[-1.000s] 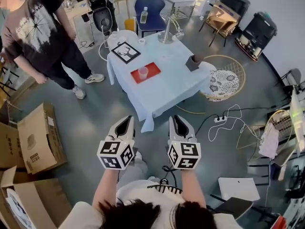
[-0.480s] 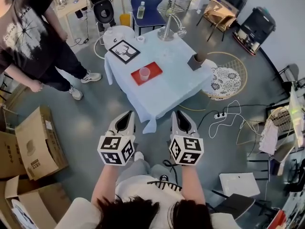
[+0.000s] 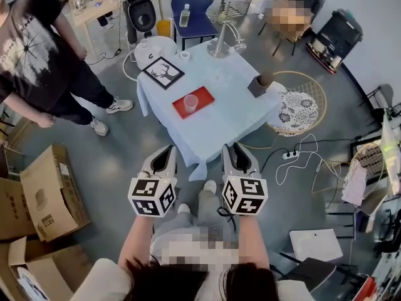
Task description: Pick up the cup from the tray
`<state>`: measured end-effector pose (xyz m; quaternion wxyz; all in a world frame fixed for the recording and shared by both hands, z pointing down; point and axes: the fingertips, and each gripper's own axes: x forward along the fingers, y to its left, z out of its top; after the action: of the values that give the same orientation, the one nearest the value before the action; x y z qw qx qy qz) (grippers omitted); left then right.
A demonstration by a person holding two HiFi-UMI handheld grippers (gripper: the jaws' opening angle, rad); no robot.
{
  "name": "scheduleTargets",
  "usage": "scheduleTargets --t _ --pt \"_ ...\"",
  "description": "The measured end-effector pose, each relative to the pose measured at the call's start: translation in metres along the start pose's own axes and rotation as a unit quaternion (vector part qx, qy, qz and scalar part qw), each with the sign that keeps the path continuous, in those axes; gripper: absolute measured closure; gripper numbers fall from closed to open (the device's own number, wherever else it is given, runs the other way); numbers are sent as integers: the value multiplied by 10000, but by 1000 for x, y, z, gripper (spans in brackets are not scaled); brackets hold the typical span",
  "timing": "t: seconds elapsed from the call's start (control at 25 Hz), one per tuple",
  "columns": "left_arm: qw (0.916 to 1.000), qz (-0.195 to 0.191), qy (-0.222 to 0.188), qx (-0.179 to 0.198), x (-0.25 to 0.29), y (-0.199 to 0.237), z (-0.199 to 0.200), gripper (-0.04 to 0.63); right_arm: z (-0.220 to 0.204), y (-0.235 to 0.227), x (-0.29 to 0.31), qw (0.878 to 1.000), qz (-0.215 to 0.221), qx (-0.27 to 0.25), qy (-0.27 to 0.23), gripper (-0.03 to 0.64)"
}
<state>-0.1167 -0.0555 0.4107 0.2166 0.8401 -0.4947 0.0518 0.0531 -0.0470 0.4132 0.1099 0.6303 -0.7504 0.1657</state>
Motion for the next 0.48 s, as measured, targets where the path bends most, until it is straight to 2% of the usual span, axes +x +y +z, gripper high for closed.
scheduleTargets --t 0.36,0.48 --pt "9999 156 -62 -9 38 17 19 595 15 -3 45 9991 376 -199 -23 422" --pt "9998 193 -26 -3 55 24 21 595 18 -7 64 9983 566 -147 56 351"
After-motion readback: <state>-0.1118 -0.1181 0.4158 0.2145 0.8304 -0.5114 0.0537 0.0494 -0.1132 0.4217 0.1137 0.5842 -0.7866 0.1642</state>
